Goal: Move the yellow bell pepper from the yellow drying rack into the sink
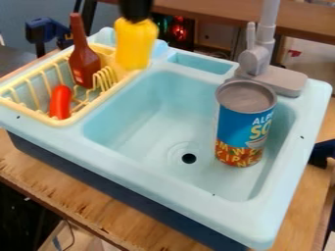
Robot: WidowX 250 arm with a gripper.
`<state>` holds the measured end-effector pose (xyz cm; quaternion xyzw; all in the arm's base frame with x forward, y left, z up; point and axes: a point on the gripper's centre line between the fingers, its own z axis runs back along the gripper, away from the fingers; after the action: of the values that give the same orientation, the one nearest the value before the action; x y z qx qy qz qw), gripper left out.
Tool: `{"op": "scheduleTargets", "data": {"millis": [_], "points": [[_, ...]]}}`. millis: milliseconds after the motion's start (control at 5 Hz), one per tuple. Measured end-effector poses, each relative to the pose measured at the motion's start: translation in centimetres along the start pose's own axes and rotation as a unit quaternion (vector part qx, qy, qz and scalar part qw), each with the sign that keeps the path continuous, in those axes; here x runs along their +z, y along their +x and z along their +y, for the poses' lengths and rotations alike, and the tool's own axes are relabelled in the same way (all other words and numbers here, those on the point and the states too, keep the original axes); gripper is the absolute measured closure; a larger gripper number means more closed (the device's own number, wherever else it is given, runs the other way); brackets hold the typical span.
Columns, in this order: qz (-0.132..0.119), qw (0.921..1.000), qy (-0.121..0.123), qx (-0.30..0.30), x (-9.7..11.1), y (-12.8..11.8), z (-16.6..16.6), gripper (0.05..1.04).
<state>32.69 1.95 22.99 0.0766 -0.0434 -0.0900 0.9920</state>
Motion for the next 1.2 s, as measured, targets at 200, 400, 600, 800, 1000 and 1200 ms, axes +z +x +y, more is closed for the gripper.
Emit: {"op": "scheduleTargets", "data": {"millis": [200,400,600,800,1000,1200], "points": [[-0.004,0.9999,-0.002,-0.016,0.1,0.5,-1.9,0.966],[0.018,0.9995,-0.017,-0.02,-1.5,1.0,-3.1,0.966],[0.038,0.9985,-0.032,-0.023,-3.6,0.8,-4.3,0.966],[0.035,0.9978,-0.042,-0.038,-6.2,0.5,-5.0,0.966],[0.039,0.9978,-0.036,-0.04,-7.4,0.1,-5.0,0.966],[0.042,0.9977,-0.024,-0.047,-8.2,-0.2,-5.0,0.966]]}}
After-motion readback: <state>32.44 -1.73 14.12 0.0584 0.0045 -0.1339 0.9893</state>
